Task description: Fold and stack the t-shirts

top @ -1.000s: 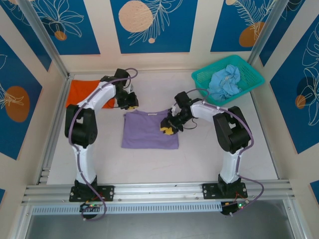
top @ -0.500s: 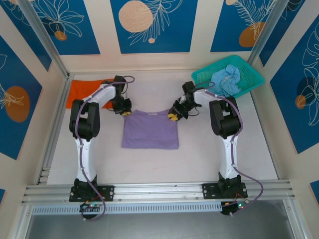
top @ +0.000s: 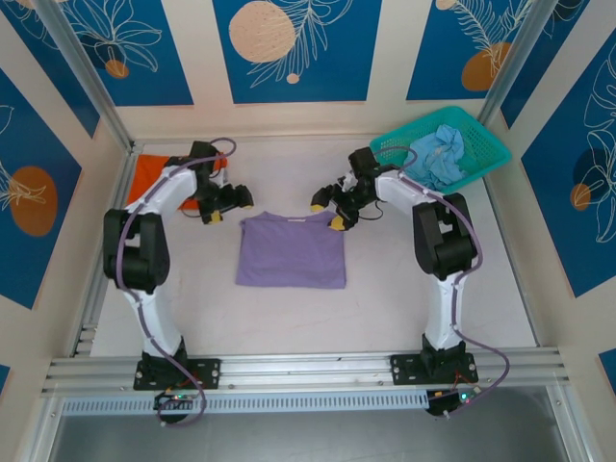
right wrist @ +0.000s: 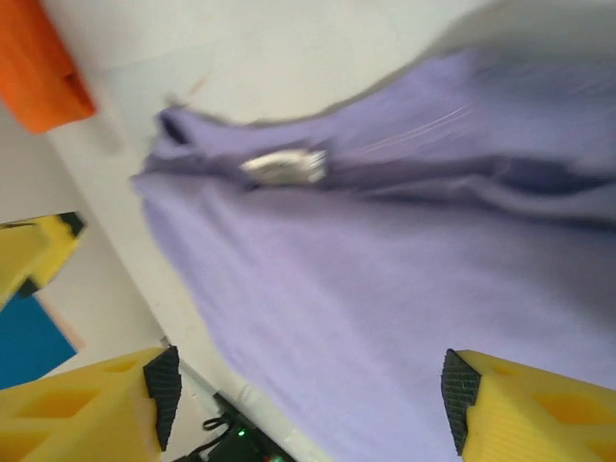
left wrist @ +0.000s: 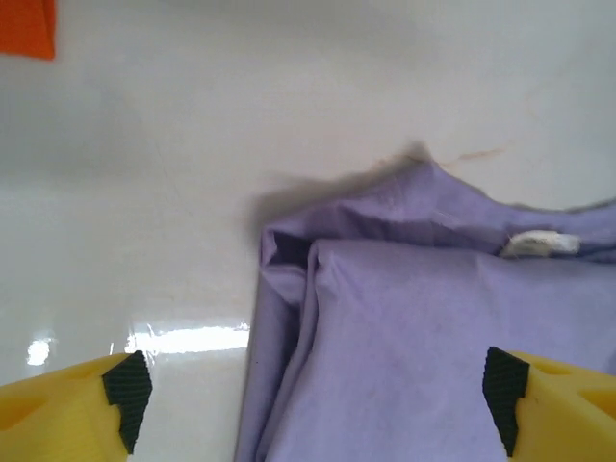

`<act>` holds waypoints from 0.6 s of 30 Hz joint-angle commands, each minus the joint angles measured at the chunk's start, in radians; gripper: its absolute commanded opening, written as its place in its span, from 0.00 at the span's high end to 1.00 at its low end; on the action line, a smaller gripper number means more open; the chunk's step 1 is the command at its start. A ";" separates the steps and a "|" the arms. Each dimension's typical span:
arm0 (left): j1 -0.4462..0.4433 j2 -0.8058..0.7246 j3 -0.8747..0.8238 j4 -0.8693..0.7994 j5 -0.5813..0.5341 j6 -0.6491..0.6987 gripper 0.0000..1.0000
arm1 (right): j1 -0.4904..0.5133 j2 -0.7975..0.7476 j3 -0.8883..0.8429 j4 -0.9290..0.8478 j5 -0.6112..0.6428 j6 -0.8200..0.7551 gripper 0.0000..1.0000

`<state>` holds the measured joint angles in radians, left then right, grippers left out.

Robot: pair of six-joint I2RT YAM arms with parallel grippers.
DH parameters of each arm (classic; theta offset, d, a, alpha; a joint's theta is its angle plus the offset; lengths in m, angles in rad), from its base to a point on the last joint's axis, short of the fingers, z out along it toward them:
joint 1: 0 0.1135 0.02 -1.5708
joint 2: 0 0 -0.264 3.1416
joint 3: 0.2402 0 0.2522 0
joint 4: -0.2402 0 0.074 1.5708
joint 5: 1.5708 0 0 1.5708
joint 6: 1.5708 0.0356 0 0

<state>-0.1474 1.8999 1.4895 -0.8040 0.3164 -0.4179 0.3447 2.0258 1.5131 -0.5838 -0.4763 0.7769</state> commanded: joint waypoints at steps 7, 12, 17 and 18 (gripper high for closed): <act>-0.044 0.055 -0.152 0.155 0.106 0.089 0.21 | 0.034 -0.198 -0.151 0.087 -0.123 -0.045 0.21; -0.067 0.138 -0.122 0.169 0.071 0.125 0.33 | 0.034 -0.260 -0.204 0.045 -0.122 -0.076 0.21; -0.103 0.195 -0.063 0.172 -0.059 0.137 0.49 | 0.018 -0.338 -0.280 0.041 -0.123 -0.070 0.21; -0.112 0.202 -0.050 0.176 -0.077 0.136 0.53 | 0.015 -0.353 -0.296 0.037 -0.123 -0.070 0.21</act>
<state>-0.2092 2.0258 1.4078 -0.7452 0.3027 -0.3191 0.3725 1.7351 1.2491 -0.5186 -0.5697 0.7277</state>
